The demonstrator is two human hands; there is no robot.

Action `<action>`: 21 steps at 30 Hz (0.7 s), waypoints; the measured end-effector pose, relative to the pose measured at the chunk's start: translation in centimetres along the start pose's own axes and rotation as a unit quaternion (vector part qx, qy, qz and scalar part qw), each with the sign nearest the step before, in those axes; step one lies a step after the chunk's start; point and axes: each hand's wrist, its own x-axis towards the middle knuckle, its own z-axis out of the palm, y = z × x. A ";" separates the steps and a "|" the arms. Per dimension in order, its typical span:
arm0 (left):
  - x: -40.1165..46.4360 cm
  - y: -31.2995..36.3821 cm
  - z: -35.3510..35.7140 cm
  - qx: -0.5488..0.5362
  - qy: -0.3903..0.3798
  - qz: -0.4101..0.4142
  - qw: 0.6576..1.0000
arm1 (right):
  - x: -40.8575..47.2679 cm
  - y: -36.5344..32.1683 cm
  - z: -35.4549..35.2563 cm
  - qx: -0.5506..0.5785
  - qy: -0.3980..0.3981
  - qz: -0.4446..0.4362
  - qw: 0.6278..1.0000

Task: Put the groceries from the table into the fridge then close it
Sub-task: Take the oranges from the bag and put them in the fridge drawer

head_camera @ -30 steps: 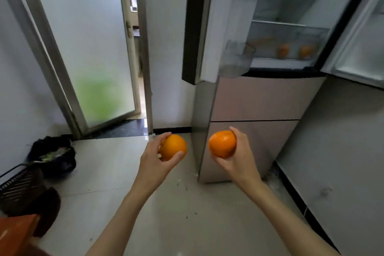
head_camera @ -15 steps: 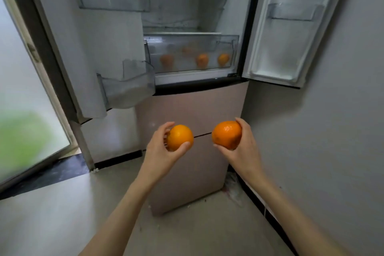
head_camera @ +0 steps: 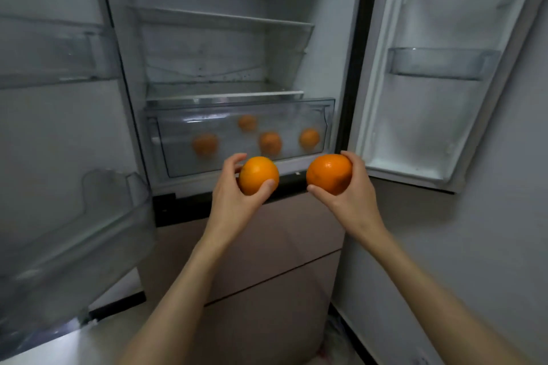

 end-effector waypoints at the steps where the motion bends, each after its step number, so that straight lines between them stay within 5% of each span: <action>1: 1.4 0.0 0.5 0.002 0.001 0.007 1.000 | 1.5 0.2 0.2 0.004 -0.003 -0.004 1.000; 13: 19.2 0.9 2.2 0.109 0.105 0.098 0.984 | 20.7 0.8 4.2 0.064 -0.040 -0.067 0.995; 21: 28.0 0.7 1.7 0.323 0.086 -0.023 0.942 | 34.1 -1.1 9.3 -0.025 -0.182 -0.073 0.980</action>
